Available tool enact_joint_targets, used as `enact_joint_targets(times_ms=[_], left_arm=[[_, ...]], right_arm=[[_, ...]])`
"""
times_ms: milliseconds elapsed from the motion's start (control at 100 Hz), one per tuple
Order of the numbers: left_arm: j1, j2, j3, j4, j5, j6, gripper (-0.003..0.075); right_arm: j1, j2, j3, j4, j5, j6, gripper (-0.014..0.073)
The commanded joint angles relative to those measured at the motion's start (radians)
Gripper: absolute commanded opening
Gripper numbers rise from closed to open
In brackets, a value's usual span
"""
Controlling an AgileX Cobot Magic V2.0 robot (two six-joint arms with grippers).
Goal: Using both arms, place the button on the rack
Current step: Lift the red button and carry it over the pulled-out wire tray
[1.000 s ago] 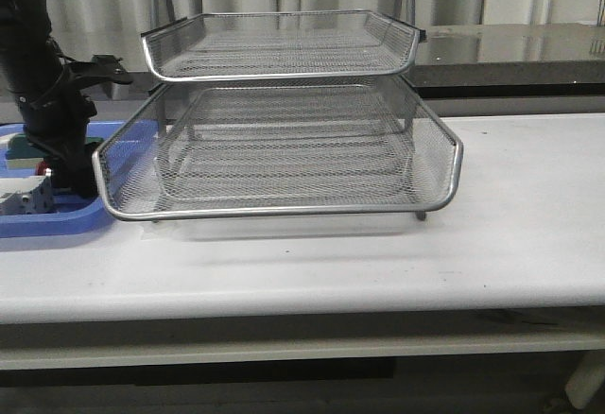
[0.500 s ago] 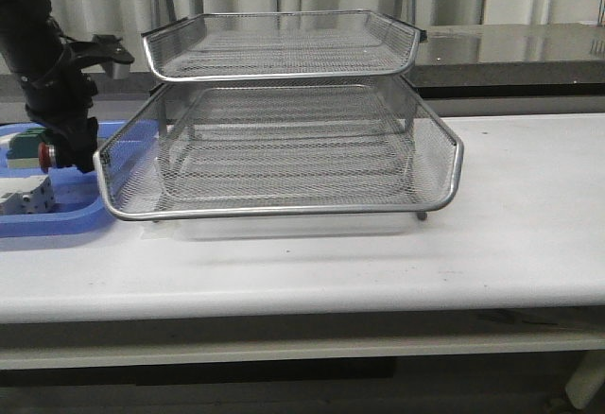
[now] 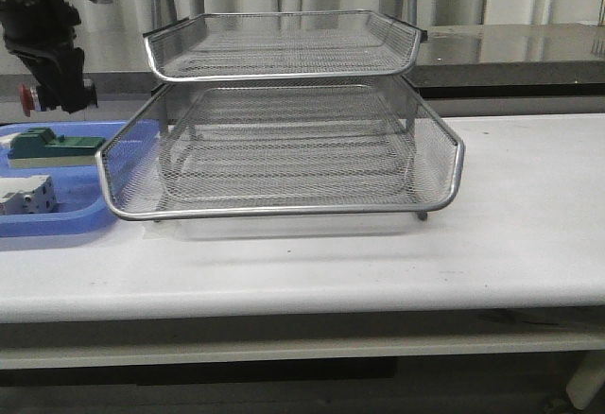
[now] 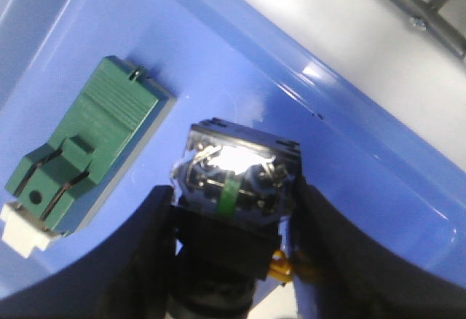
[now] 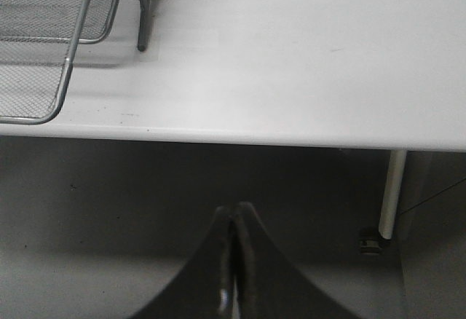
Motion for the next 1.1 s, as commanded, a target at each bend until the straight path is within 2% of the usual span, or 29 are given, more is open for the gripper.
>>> enact_joint_targets(times_ms=[0, 440, 820, 1090], left_arm=[[0.017, -0.109, -0.035, -0.013, 0.031, -0.052, 0.0004], [0.005, -0.282, -0.017, -0.074, 0.031, -0.208, 0.0004], [-0.117, -0.528, 0.279, -0.108, 0.031, -0.211, 0.0004], [-0.254, -0.587, 0.402, -0.168, 0.031, -0.211, 0.0004]], right_arm=[[-0.006, 0.001, -0.034, -0.018, -0.054, -0.004, -0.0068], [-0.006, 0.001, -0.034, -0.018, -0.054, -0.004, -0.0068], [-0.006, 0.001, -0.034, -0.018, -0.054, -0.004, -0.0068], [-0.006, 0.001, -0.034, -0.018, -0.054, -0.004, -0.0068]])
